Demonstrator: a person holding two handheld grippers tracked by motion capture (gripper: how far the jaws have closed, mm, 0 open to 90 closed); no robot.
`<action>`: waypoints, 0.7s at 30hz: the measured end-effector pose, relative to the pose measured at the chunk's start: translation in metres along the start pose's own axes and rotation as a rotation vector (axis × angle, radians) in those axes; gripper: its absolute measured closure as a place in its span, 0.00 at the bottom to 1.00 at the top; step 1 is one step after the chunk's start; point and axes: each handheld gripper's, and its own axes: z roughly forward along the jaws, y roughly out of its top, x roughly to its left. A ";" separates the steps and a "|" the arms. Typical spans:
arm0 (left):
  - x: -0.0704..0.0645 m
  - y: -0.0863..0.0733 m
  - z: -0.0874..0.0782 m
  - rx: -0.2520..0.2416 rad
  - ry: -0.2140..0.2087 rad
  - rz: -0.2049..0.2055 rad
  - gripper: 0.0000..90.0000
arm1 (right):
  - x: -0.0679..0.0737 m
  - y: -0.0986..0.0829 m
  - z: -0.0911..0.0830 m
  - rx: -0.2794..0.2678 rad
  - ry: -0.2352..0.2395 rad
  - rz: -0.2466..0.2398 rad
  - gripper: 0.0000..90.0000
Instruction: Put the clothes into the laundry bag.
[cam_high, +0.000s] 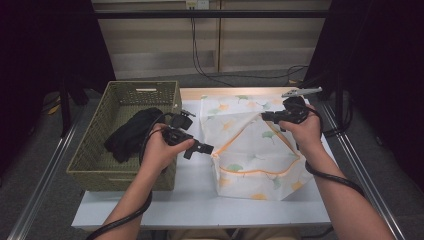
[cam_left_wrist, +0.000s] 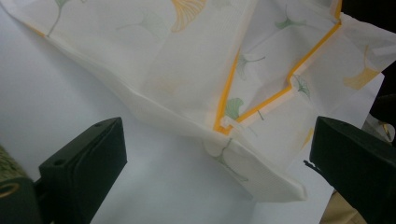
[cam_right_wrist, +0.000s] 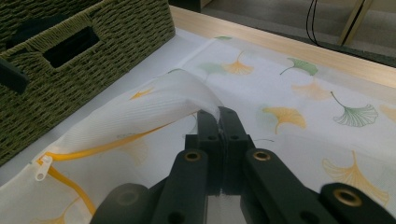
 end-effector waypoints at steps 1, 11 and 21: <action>0.002 0.002 -0.002 0.000 0.003 0.007 0.04 | 0.000 0.000 0.000 0.000 0.001 0.000 1.00; 0.019 0.013 -0.025 -0.010 0.033 -0.003 0.04 | -0.002 -0.001 -0.001 0.002 0.003 0.004 1.00; 0.032 0.014 -0.040 -0.008 0.043 -0.018 0.04 | 0.000 -0.003 0.002 0.013 0.004 -0.008 1.00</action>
